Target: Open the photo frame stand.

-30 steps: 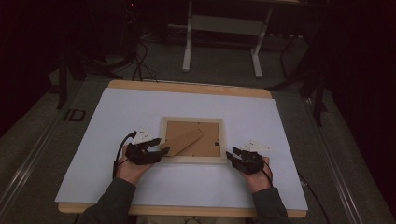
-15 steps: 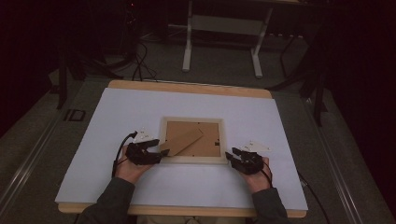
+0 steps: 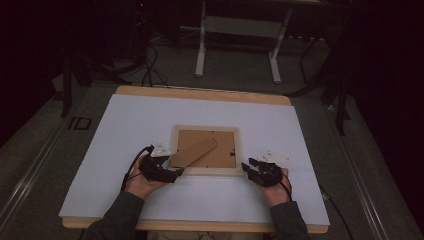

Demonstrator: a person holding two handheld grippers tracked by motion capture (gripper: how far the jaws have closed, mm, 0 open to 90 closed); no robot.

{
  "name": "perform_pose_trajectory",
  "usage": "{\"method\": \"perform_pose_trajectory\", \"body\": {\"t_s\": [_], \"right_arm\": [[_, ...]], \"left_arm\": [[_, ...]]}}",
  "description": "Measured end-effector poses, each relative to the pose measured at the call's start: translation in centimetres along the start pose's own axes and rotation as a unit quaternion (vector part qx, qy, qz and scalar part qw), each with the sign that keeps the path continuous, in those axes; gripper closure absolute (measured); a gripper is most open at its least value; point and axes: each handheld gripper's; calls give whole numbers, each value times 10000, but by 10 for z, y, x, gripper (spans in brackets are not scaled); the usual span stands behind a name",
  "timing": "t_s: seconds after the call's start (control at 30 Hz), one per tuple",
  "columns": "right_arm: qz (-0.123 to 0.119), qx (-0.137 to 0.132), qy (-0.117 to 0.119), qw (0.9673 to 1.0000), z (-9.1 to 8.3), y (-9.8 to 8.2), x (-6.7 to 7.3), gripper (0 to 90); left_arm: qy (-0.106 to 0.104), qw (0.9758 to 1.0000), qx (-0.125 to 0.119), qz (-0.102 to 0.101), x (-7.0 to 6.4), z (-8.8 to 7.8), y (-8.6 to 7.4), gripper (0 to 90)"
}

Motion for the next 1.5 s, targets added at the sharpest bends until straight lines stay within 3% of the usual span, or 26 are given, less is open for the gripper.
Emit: {"method": "perform_pose_trajectory", "body": {"t_s": [0.23, 0.57, 0.73, 1.03, 1.2, 1.5], "right_arm": [[-3, -14, 23, 10000, -1, 2, 1, 605], [-89, -48, 124, 9999, 2, 11, 6, 602], [-143, -99, 178, 9997, 6, 21, 12, 602], [-221, -152, 295, 9992, 16, 35, 23, 602], [-221, -158, 389, 9989, 26, 44, 31, 607], [-351, -93, 595, 9976, 45, 56, 51, 608]], "left_arm": [[-123, 9998, -160, -23, 1, -3, -2, 383], [-262, 9981, -550, 64, -4, -14, 11, 448], [-476, 9968, -645, -13, -4, -15, 21, 434], [-641, 9946, -815, -51, -6, -16, 37, 388], [-793, 9917, -987, -206, -4, -18, 46, 383], [-981, 9891, -1029, -386, 0, -21, 52, 385]]}}
Point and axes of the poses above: each handheld gripper's, and its own axes: z roughly forward along the jaws, y roughly out of its top, x roughly to its left, and after that the axes turned 11 degrees about -y, right-handed
